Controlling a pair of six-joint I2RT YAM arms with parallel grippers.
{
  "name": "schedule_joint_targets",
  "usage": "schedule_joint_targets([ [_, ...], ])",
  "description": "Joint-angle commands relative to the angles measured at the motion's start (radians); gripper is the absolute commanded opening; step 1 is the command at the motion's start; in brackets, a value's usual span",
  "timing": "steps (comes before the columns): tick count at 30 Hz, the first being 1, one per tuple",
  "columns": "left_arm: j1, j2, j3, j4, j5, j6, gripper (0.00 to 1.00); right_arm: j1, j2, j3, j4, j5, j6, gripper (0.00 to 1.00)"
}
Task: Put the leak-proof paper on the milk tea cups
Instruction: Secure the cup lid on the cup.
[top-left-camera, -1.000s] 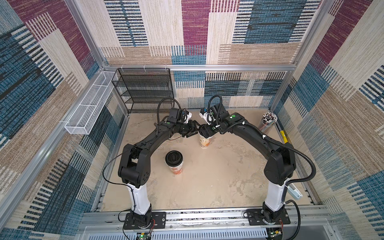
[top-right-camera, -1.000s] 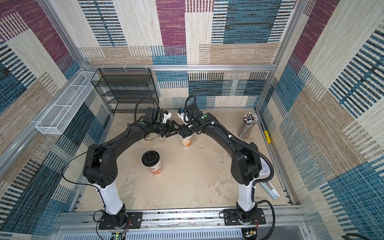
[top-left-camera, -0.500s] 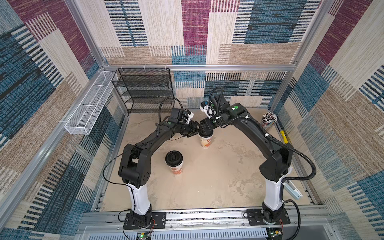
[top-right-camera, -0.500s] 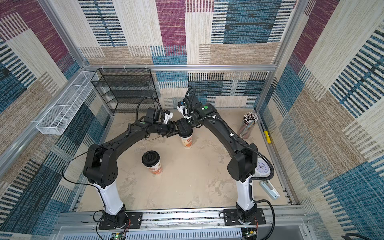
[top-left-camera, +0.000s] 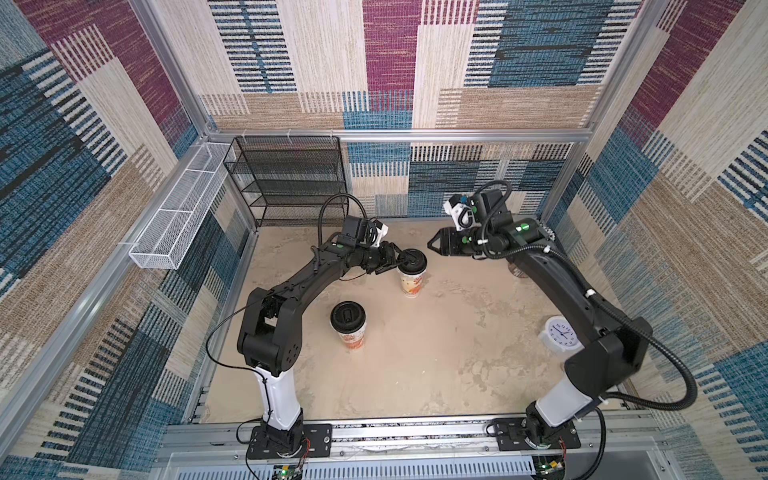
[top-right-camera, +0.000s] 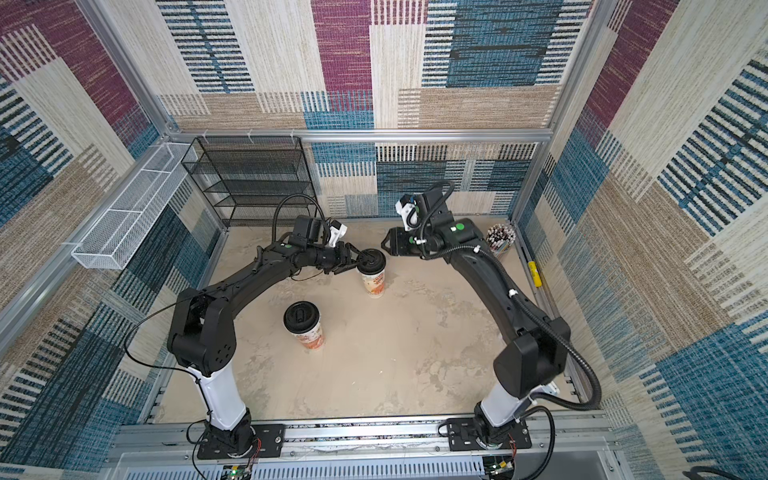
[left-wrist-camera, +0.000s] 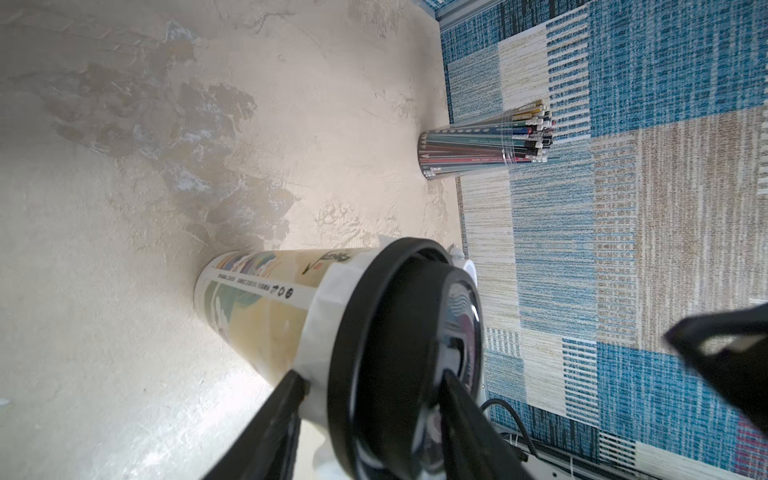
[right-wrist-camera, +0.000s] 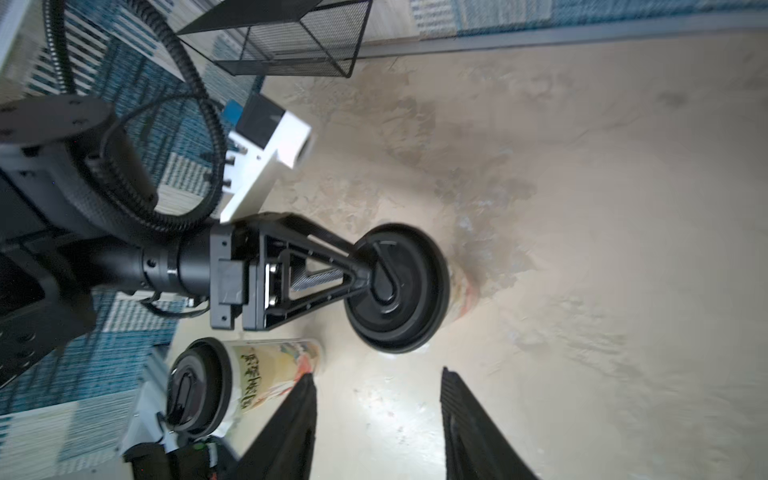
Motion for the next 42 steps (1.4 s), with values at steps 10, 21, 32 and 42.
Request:
schedule_joint_targets([
  [10,0.0,0.041,-0.011,-0.298,-0.207,0.053,0.52,-0.024,-0.057,-0.336,0.383,-0.194,0.227,0.51],
  [21,0.001,0.041,-0.009,-0.298,-0.207,0.055,0.52,-0.029,0.013,-0.32,0.414,-0.198,0.221,0.48],
  [32,0.0,0.044,-0.011,-0.297,-0.207,0.055,0.52,-0.03,0.067,-0.317,0.42,-0.172,0.221,0.46],
  [42,-0.001,0.046,-0.013,-0.296,-0.208,0.053,0.52,-0.032,0.103,-0.355,0.392,-0.059,0.237,0.43],
])
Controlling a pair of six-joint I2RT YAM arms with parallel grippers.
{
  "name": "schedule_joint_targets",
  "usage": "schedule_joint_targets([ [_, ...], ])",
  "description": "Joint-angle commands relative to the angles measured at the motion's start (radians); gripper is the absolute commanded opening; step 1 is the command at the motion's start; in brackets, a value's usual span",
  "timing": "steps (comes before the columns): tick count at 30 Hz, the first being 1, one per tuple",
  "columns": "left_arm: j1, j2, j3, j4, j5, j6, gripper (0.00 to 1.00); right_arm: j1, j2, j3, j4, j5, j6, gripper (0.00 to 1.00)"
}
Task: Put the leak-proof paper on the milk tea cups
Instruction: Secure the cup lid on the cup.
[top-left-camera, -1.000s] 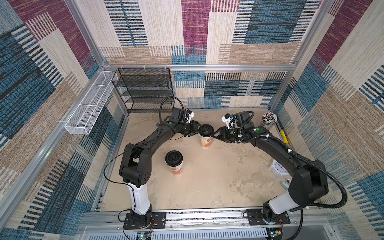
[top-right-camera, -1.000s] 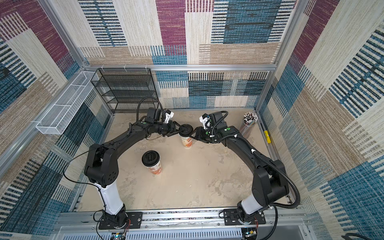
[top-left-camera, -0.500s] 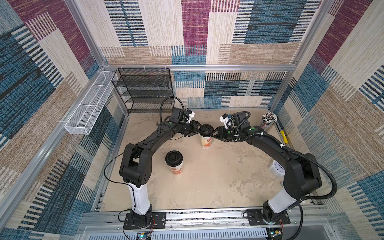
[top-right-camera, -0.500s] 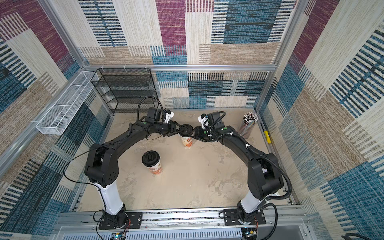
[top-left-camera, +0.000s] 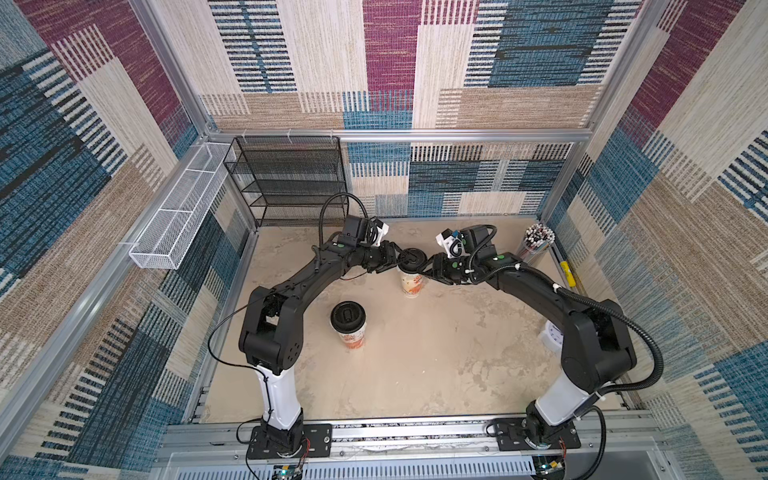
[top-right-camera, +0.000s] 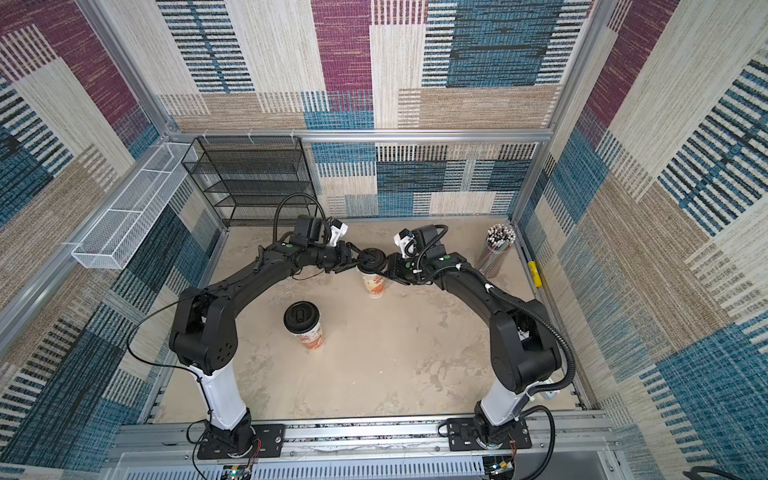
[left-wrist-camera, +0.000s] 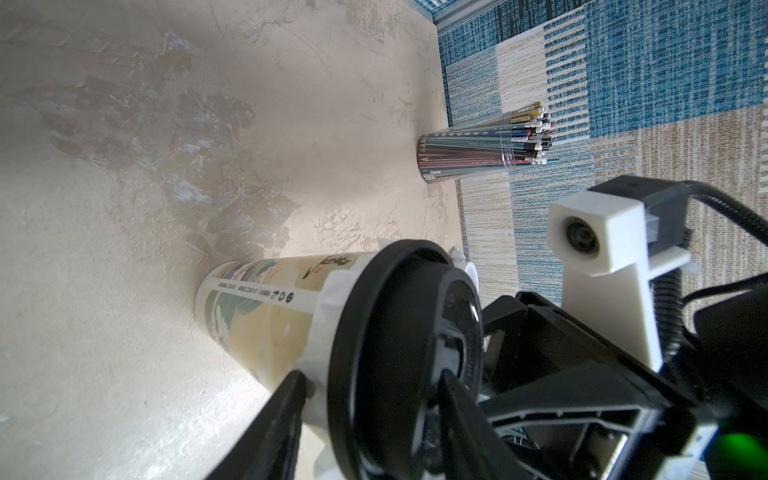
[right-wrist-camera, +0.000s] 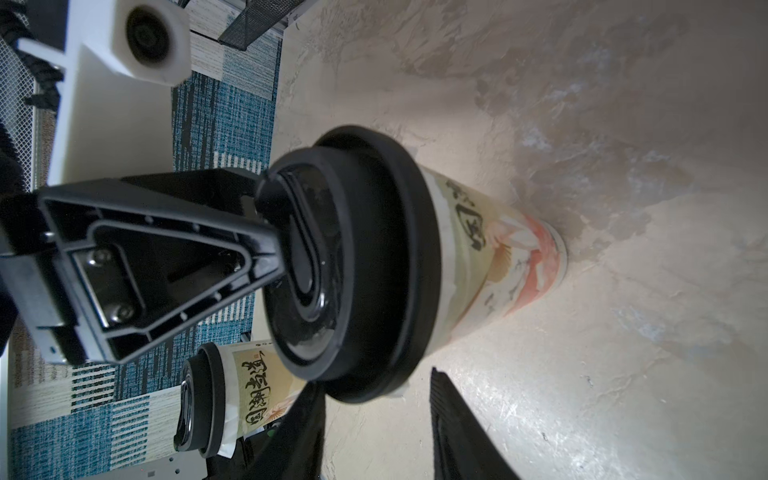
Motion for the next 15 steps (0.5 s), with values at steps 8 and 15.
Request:
schedule_joint_targets([
  [8,0.002,0.034,-0.032,-0.3,-0.21,0.039,0.52,-0.001,0.027,-0.092,-0.08,0.256,0.01,0.42],
  [15,0.0,0.033,-0.044,-0.292,-0.215,0.029,0.52,-0.001,0.026,-0.105,-0.105,0.313,0.0,0.41],
])
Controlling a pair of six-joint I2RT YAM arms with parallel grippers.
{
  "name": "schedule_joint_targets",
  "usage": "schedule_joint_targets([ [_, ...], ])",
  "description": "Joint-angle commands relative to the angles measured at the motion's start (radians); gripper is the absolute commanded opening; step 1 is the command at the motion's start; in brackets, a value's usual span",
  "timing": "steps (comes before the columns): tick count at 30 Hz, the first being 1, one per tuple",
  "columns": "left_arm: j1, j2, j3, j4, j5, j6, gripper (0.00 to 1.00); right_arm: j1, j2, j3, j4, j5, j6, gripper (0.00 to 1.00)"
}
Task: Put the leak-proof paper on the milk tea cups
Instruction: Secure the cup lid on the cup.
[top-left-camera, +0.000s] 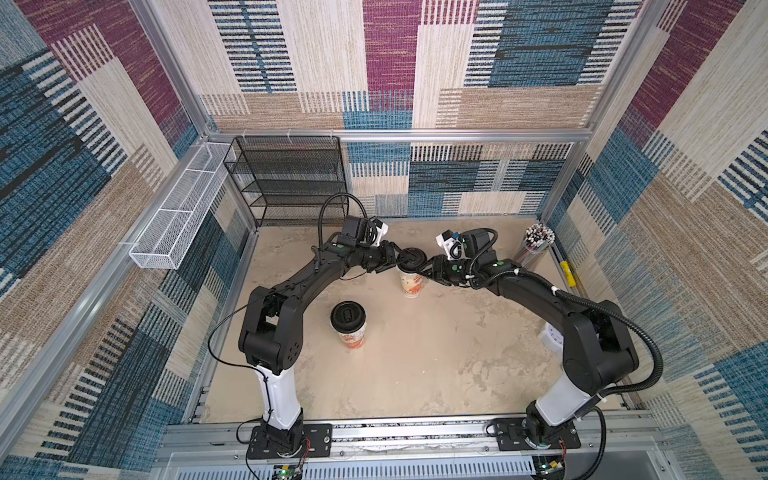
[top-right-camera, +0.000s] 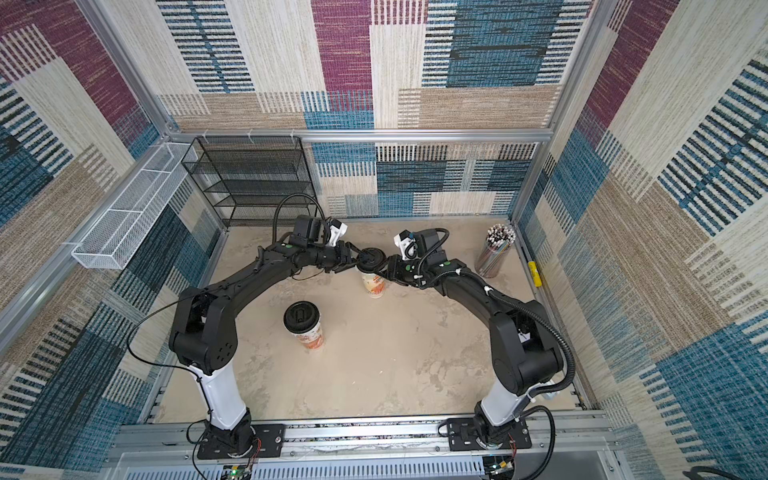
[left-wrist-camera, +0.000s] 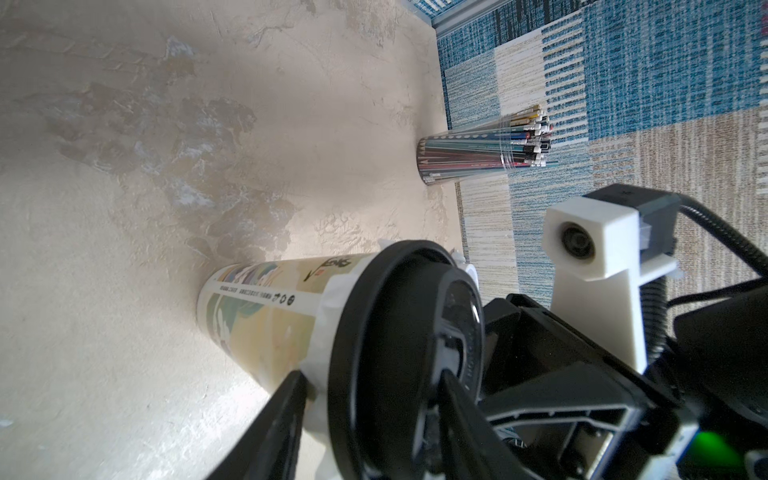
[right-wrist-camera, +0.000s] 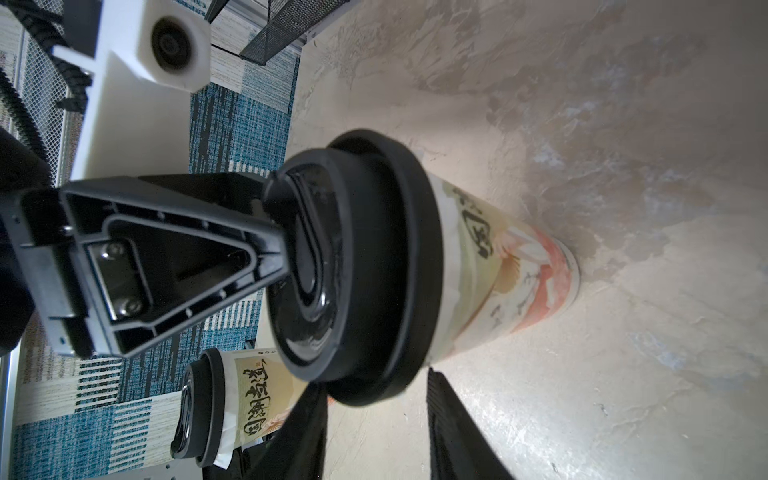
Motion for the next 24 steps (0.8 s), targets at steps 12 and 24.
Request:
schedule_joint_targets([
  [12,-0.001,0.026,-0.02,-0.325,-0.219,0.035,0.52,-0.056,-0.171,0.077,-0.042,-0.03,0.003,0.47],
  [24,0.0,0.025,-0.03,-0.32,-0.214,0.035,0.52,-0.068,-0.038,0.128,0.02,0.037,0.151,0.38],
])
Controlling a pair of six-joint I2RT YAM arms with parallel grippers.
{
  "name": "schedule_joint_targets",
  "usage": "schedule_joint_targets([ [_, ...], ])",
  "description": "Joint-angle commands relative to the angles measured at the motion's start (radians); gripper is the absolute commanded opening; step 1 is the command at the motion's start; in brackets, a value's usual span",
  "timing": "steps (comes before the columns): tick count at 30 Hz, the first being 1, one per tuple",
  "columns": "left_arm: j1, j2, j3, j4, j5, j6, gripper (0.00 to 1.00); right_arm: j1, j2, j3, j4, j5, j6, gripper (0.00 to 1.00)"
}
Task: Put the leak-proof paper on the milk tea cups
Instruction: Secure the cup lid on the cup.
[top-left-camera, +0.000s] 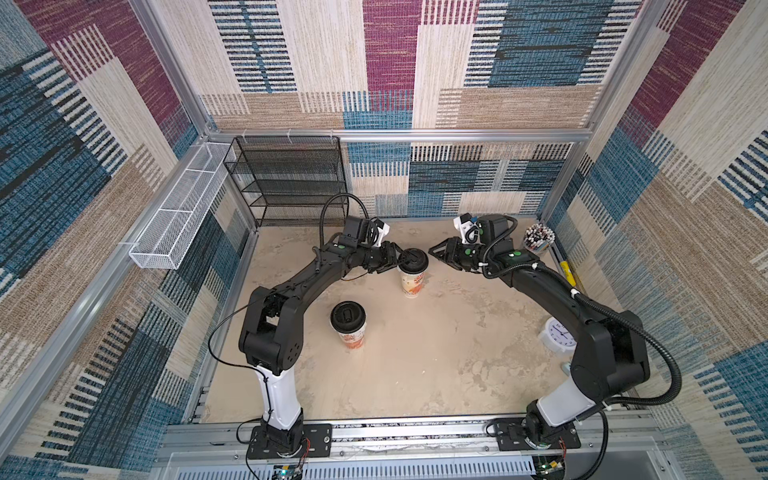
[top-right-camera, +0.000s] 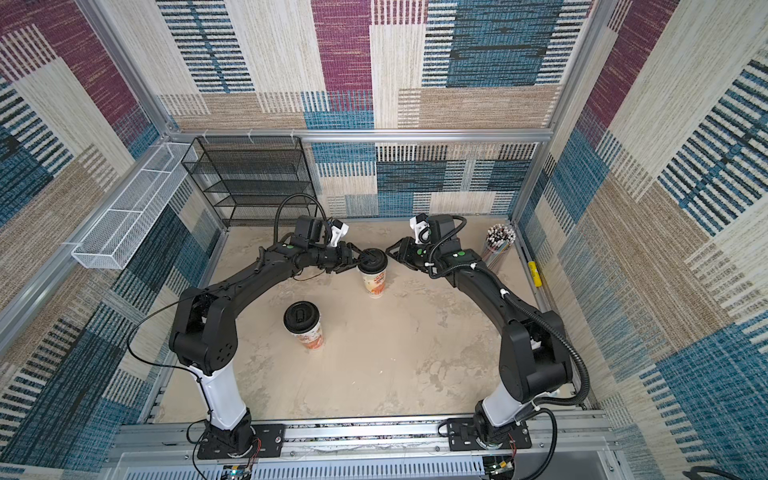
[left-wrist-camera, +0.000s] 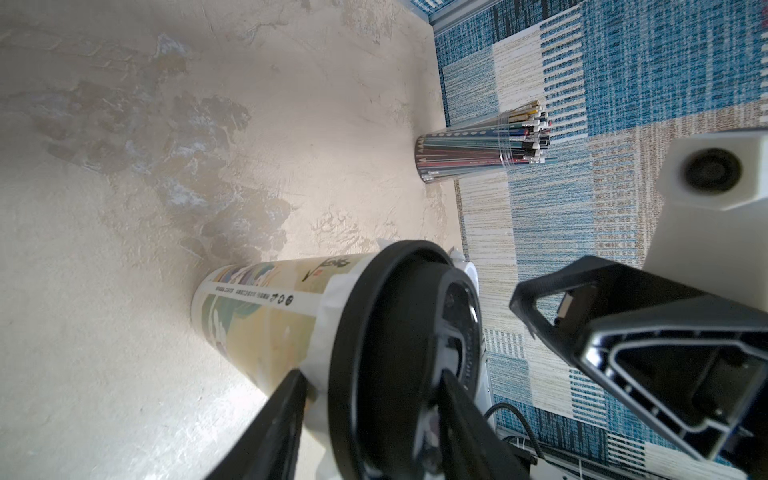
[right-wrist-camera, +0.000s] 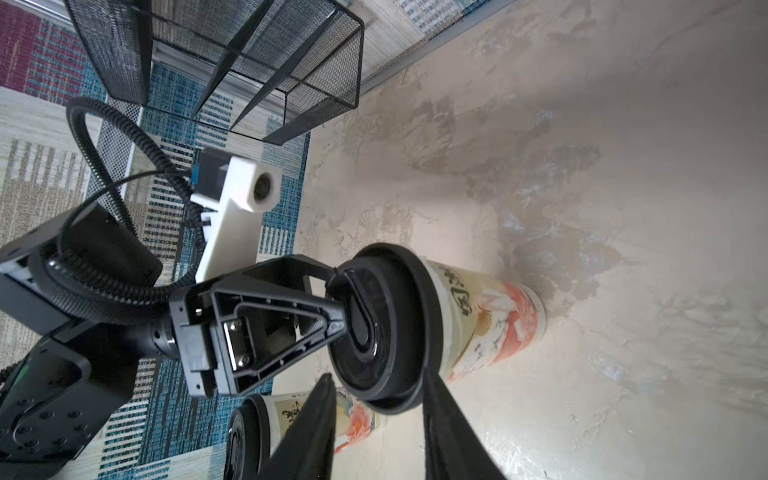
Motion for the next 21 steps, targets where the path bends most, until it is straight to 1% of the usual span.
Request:
schedule_joint_targets([
  [1,0.003,0.028,-0.028,-0.32,-0.21,0.035,0.52,0.0,0.034,0.017,0.049,0.015,0.051,0.38],
  [8,0.003,0.03,-0.03,-0.32,-0.21,0.035,0.52,0.001,0.083,0.016,0.077,-0.006,0.068,0.36],
  [15,0.004,0.033,-0.029,-0.317,-0.207,0.029,0.52,0.001,0.125,0.014,0.038,-0.052,0.034,0.35],
  [21,0.003,0.035,-0.031,-0.316,-0.206,0.029,0.52,0.0,0.153,-0.013,0.012,-0.055,0.015,0.33],
])
